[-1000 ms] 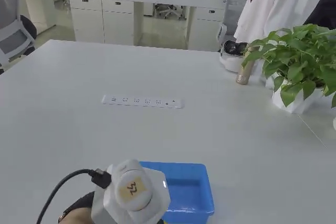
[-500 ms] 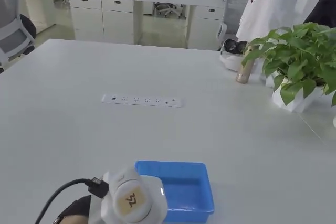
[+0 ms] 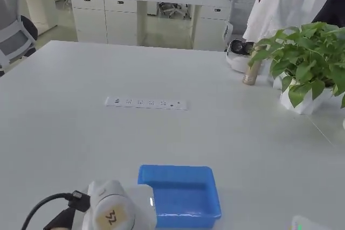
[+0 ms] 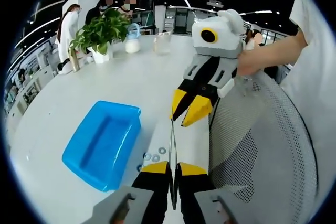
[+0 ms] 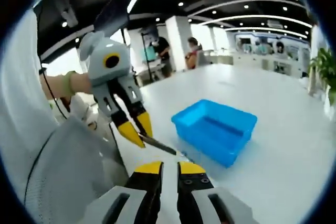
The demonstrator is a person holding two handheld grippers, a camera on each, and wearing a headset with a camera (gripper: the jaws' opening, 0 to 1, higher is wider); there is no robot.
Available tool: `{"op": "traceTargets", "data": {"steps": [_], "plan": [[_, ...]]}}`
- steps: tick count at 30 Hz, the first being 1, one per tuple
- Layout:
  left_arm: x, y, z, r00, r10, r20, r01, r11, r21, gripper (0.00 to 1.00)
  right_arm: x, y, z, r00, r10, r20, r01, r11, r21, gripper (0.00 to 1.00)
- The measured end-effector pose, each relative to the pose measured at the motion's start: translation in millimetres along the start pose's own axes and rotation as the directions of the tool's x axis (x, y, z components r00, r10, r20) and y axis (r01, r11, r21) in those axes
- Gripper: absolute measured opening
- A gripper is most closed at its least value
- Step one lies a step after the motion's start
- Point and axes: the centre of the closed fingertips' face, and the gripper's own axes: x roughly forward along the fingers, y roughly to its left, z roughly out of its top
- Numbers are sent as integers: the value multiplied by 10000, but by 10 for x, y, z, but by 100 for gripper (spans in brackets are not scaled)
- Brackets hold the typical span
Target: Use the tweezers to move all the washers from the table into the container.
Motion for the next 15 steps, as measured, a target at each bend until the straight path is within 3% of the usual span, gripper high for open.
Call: {"op": "traceTargets", "data": {"steps": [1,3,9,12,15], "plan": [[7,-9,-8,10000,-77,-35,77,10000,34,2,-10,-20,69,9990,-36,439,30,9999,142,6],[19,-5,-18,9999,-83,-69,83,9999,78,2,-6,24,127,9972,216,713,-232,9995,212,5],[49,1,-19,9995,-329,32,330,9994,-135,3,-17,62,114,9982,322,501,-314,9994,-163,2],[92,-9,-45,9987,-493,-162,493,9988,11,3,-53,180,190,9958,720,563,-666,9935,-924,1],[138,-26,-43,9977,-623,-259,628,9979,185,3,-69,255,250,9959,764,482,-689,9875,-1414,0]]}}
